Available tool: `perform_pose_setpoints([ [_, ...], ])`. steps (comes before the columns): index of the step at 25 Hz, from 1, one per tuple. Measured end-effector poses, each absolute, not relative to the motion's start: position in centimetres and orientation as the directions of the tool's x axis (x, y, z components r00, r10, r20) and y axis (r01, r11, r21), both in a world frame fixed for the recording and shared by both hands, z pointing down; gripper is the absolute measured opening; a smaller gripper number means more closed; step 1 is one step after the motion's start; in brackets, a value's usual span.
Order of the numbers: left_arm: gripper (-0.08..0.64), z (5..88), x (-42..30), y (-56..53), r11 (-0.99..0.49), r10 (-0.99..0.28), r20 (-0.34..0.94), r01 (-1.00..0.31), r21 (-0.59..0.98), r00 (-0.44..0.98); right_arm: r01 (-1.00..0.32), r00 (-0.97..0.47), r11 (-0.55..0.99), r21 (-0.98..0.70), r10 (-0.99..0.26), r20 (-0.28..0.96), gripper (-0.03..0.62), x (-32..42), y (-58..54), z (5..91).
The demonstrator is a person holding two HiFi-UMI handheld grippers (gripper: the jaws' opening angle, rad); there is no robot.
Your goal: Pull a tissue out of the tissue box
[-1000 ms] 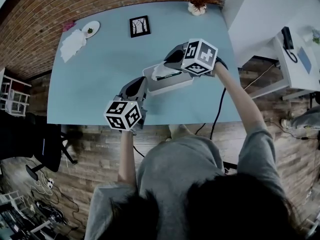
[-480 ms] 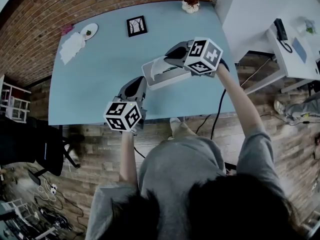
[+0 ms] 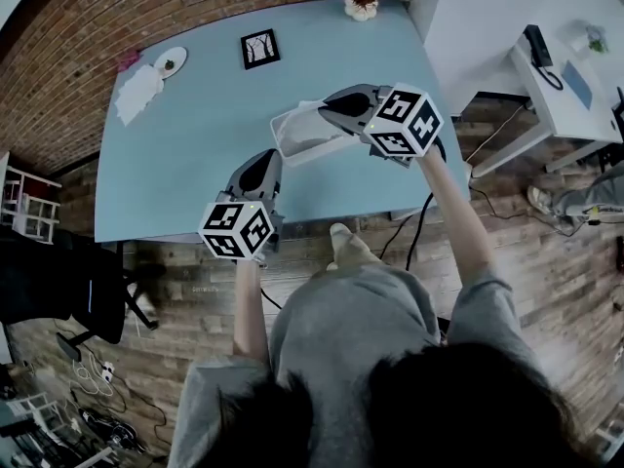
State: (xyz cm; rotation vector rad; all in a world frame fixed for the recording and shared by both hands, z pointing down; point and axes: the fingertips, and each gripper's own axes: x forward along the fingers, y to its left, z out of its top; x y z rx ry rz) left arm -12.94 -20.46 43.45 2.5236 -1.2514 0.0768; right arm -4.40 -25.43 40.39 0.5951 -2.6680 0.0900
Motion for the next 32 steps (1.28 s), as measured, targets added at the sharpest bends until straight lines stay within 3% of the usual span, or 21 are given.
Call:
perform_pose_setpoints([
  [18, 0.003, 42.7, -12.2, -15.2, -0.572, -0.783, 0.143, -0.791, 0.216, 0.605, -0.593, -0.802, 0.802, -0.080, -0.577, 0.156, 0.002, -1.7, -18.2, 40.0],
  [32, 0.003, 42.0, -12.3, -13.5, -0.587, -0.780, 0.120, -0.784, 0.200, 0.615, -0.631, -0.774, 0.773, -0.064, -0.623, 0.110, 0.002, -1.6, -16.1, 39.0],
])
